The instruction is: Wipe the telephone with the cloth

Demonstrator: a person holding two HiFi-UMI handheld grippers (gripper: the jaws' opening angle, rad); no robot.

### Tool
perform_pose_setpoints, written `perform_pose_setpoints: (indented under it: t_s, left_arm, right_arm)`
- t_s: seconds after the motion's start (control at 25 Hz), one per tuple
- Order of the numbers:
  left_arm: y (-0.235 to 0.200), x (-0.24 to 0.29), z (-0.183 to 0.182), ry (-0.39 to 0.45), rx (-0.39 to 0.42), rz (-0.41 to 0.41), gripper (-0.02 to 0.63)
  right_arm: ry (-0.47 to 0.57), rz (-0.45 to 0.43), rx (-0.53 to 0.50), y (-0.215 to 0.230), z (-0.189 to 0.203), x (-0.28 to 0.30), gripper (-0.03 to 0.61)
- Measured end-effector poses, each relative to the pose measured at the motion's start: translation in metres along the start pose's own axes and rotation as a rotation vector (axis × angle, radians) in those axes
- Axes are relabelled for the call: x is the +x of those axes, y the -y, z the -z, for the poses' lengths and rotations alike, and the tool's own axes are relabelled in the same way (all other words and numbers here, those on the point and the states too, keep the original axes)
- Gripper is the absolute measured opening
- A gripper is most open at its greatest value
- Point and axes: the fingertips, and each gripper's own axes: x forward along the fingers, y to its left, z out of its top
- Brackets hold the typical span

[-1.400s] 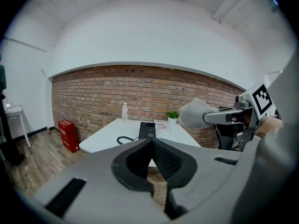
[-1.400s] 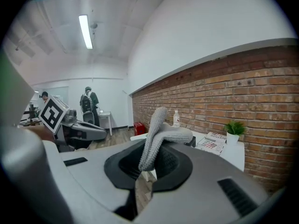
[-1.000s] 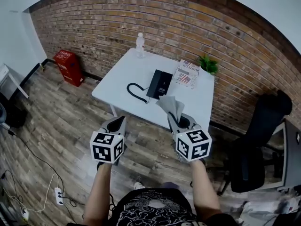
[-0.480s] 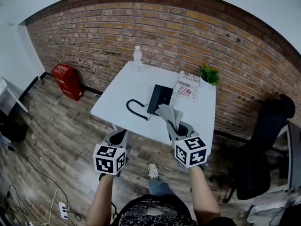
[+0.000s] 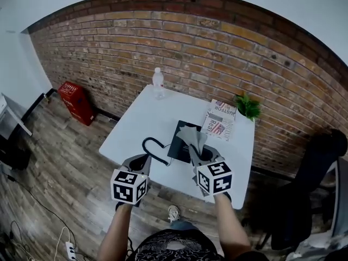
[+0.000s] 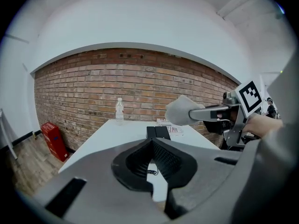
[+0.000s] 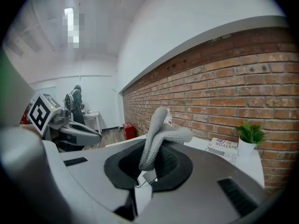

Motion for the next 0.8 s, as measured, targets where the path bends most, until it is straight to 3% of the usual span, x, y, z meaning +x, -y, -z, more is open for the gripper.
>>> perform_pose_setpoints:
  t_s: [0.44,0.8]
  left_arm:
    - [-0.017,0.084,-0.026,-0.042,0.007,-0.012,0.006]
    - [-0.024,0.133,-0.020,-0.099,-0.004,-0.008,0.006]
  right_arm:
    - [-0.028,-0.040,-0.003,0.062,-0.009,0.072,0.011]
    - [-0.082,-0.051,-0.028,0.097,0.001,0.117,0.011]
